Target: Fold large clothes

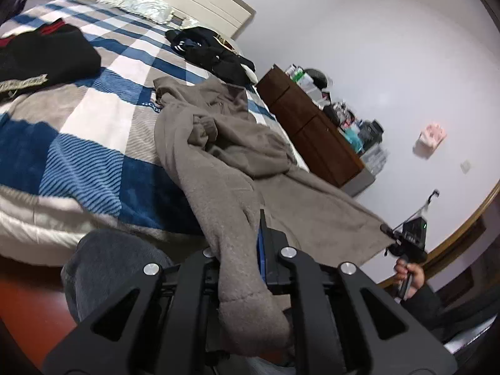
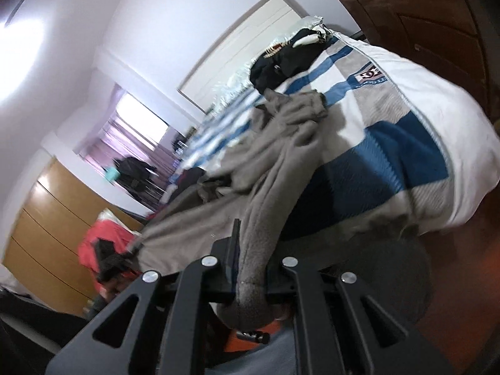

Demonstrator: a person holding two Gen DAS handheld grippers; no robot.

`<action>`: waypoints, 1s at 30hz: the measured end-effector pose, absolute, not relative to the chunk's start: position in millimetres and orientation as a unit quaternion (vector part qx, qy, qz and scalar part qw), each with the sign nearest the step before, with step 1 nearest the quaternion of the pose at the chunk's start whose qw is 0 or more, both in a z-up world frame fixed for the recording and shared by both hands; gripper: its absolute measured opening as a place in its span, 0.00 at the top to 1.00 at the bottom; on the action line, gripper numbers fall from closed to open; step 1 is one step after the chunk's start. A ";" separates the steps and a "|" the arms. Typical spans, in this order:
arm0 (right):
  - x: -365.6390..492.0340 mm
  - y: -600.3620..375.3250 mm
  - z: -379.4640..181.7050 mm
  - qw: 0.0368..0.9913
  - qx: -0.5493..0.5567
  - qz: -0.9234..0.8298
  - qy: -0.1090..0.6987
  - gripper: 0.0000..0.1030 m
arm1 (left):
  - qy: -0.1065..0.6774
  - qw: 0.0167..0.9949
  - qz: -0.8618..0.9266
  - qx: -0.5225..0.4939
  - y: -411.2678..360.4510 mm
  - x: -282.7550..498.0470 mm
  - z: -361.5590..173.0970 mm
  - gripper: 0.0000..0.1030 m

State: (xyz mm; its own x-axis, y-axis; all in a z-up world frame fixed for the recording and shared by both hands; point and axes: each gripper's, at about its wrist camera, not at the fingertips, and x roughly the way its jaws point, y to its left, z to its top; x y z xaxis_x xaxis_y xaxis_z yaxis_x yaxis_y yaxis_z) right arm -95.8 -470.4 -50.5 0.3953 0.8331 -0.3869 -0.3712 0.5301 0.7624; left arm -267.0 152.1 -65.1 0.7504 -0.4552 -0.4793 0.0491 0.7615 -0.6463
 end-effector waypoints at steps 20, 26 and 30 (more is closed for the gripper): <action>142.0 -417.6 -6.3 0.764 0.455 0.335 0.311 0.89 | 0.274 0.863 -0.093 -0.414 244.3 -37.2 -34.8 0.91; 255.2 -374.7 -17.5 0.781 0.426 0.310 0.336 0.89 | 0.291 0.852 -0.060 -0.432 278.3 76.9 -57.1 0.91; 323.2 -347.5 -32.9 0.790 0.409 0.297 0.348 0.90 | 0.301 0.846 -0.045 -0.438 301.3 146.2 -79.7 0.91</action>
State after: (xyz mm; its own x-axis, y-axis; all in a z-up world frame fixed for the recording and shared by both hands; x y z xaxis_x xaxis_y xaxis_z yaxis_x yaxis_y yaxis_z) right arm 323.2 -347.5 -32.9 0.5818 0.7532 -0.3069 -0.1849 0.4899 0.8520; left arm 146.2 301.3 -79.7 0.8146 -0.3402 -0.4698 -0.1875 0.6120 -0.7683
